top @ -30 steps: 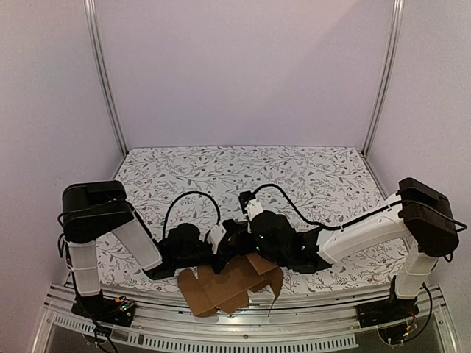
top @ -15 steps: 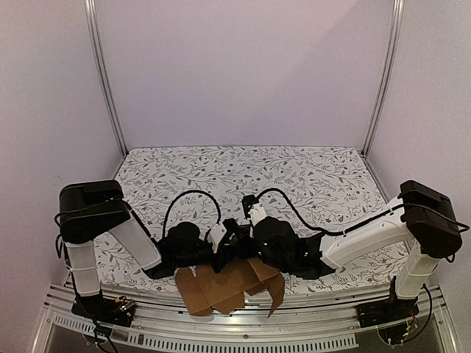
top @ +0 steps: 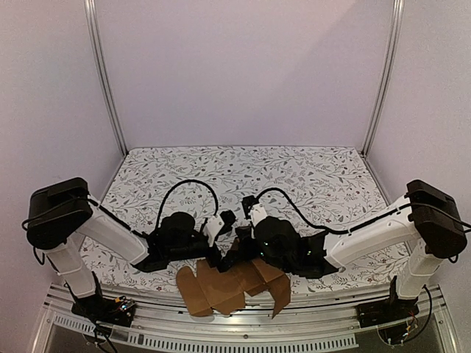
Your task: Fold the paper box
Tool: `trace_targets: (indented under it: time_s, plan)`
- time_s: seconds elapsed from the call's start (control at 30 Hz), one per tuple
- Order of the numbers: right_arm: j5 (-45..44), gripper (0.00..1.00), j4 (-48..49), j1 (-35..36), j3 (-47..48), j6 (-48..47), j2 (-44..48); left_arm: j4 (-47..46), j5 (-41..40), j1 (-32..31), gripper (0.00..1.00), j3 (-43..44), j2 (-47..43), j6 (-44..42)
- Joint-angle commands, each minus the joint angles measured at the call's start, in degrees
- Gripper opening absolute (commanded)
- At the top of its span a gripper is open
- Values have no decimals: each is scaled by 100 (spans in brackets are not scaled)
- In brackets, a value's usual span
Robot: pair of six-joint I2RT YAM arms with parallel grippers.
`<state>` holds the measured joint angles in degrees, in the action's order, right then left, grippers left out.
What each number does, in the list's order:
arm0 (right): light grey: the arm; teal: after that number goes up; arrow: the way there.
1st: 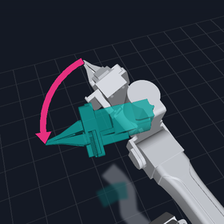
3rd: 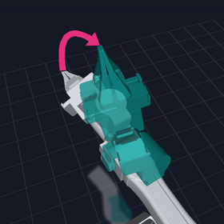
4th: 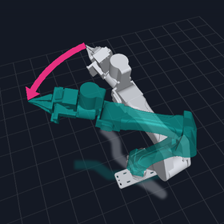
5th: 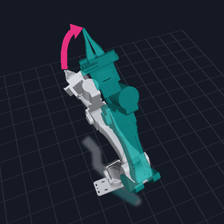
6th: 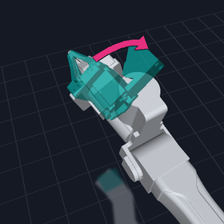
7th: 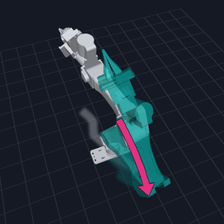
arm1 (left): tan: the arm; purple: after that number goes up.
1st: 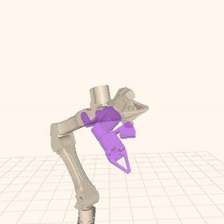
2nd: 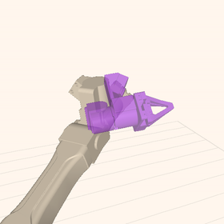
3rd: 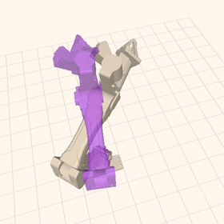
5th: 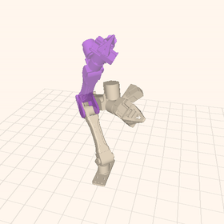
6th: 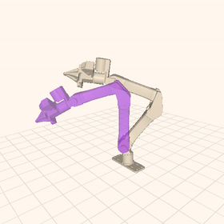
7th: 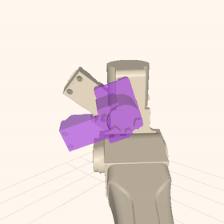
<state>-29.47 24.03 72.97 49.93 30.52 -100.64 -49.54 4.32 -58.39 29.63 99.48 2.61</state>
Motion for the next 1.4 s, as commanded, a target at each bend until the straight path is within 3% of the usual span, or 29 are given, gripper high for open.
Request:
trace_targets:
  time_s: [0.0,0.2,0.27,0.33,0.4,0.6,0.87,1.17,1.37]
  plan:
    - [104,0,-1001,67,-188,-179,-16,731,-150,33,100,70,-231,-32]
    - [61,0,-1066,68,-181,-278,159,1358,-265,62,99,46,-608,217]
    - [57,0,-1080,62,-178,-321,201,917,-185,56,100,-385,-838,270]
    - [40,0,-1085,68,-177,-357,228,202,-785,66,100,-819,-1065,705]
    - [37,0,-1087,66,-181,-386,245,311,-1563,83,100,-959,-1284,1203]
    - [47,0,-1094,68,-186,-397,250,1472,-1107,135,100,-368,-1220,971]
    - [21,0,-1113,63,-169,-442,273,1490,132,125,90,-2,-828,794]
    - [-23,0,-1155,55,-83,-468,247,1634,345,113,79,-9,-897,769]
    - [-32,0,-1164,59,-3,-469,201,1559,406,116,61,241,-495,852]
